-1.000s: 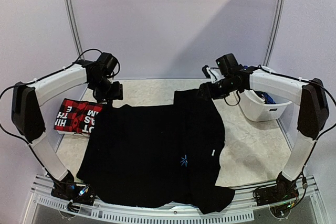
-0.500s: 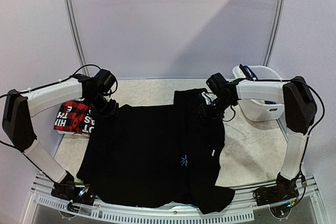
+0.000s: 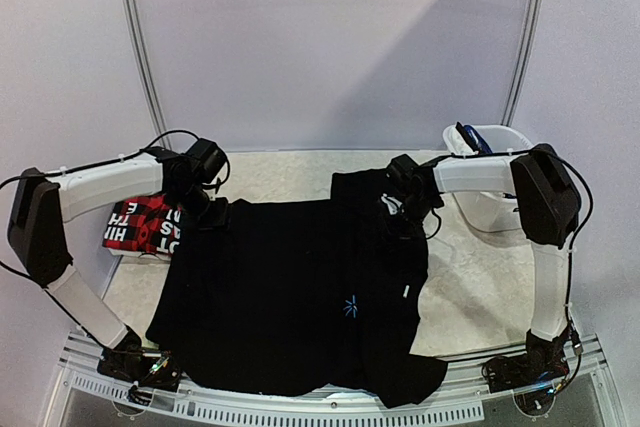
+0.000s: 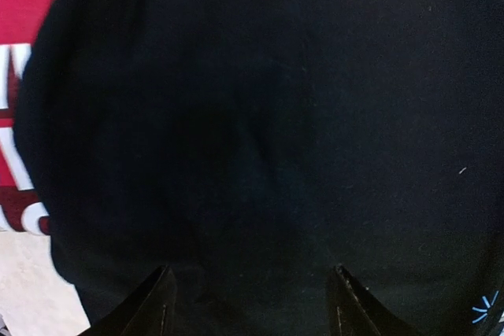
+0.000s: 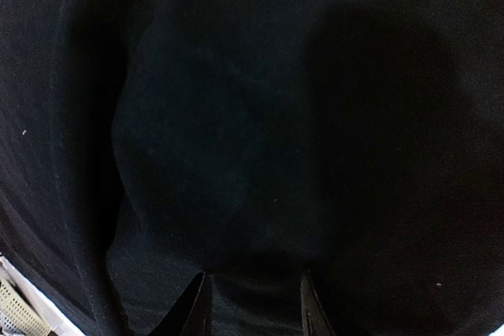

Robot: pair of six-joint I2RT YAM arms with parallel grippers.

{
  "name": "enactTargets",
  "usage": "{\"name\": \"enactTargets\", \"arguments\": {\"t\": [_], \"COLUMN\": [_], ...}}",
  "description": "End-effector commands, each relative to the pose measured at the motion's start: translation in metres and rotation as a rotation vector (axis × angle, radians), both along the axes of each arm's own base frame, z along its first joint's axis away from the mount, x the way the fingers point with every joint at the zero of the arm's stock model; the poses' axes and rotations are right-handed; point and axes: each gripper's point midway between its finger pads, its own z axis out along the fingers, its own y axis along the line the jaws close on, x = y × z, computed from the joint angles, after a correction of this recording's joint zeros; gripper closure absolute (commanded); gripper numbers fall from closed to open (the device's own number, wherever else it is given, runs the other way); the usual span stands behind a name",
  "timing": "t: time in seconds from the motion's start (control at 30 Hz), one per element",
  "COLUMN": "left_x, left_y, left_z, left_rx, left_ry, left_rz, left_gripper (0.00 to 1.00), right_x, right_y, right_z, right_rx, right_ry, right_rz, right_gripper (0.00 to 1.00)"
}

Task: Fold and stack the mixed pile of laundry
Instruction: Flatten out the crumpled T-shirt at the center of the board.

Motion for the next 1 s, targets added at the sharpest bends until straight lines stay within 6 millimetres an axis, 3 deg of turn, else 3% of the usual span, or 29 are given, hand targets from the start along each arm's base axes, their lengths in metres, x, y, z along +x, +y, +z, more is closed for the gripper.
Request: {"name": "enactTargets", "arguments": {"t": [0.0,0.43,0.97], "left_x": [0.000,0.000,0.005], "left_y": [-0.020,-0.051,-0.074], "left_z": [-0.016,-0.045,-0.037], "left_rx": [-0.027,-0.033,-0.064], "left_ry": [0.031,0.098,0.088], "left_rz": [-0.033,-0.094,-0.105], "left_gripper": [0.35,0.37,0.38], "right_x": [-0.006,0.005,0.046], "right_y": [-0.016,-0.067,-0.132], "right_z": [-0.018,-0.030,-0.014], "right_rx": [-0.065,-0.149,-0.246], "right_ry": [0.055,0.101,0.070], "right_rz": [0.003,-0.044,-0.116], "right_gripper": [0.62,0.65,0.68]}}
